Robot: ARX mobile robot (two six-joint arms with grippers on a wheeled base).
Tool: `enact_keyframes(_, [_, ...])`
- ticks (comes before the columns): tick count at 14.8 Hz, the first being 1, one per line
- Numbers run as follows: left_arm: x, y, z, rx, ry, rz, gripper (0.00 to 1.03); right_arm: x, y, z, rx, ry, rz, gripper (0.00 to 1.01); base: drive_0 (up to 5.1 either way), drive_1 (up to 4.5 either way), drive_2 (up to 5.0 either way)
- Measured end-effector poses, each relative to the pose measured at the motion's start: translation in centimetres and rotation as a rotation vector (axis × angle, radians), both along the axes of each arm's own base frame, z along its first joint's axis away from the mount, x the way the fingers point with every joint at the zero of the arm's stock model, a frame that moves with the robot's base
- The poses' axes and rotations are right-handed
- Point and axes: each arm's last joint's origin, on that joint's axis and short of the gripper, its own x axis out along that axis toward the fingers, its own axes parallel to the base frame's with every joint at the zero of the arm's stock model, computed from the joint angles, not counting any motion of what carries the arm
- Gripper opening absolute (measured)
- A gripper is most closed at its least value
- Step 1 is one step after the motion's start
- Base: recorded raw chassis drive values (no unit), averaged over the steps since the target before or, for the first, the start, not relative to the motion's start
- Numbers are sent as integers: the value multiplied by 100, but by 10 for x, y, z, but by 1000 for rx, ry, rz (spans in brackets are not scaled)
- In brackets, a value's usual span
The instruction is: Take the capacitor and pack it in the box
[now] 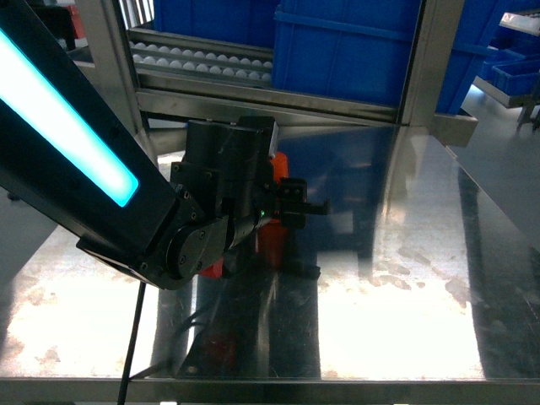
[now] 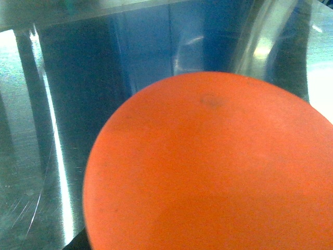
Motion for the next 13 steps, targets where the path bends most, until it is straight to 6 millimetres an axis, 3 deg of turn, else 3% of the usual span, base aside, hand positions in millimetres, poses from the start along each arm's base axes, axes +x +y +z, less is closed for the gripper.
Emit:
enact_keyframes(1, [0, 1, 0, 2, -4, 9, 44, 0, 0, 0, 0, 0, 0, 98, 0, 0, 0])
enact_keyframes(3, [-14, 19, 24, -12, -51, 53, 44, 0, 0, 0, 0, 0, 0, 98, 0, 0, 0])
enact_keyframes(5, [-31, 42, 74, -57, -180, 89, 44, 0, 0, 0, 0, 0, 0, 98, 0, 0, 0])
enact_keyframes(6, [-50, 61, 95, -54, -234, 124, 44, 0, 0, 0, 0, 0, 0, 98, 0, 0, 0])
enact_keyframes(8, [-80, 87, 112, -31, -273, 178, 44, 0, 0, 0, 0, 0, 0, 98, 0, 0, 0])
enact_keyframes(11, [-96, 99, 121, -29, -292, 206, 44, 0, 0, 0, 0, 0, 0, 98, 0, 0, 0])
enact_keyframes(13, [-130, 121, 139, -23, -338, 241, 44, 0, 0, 0, 0, 0, 0, 98, 0, 0, 0])
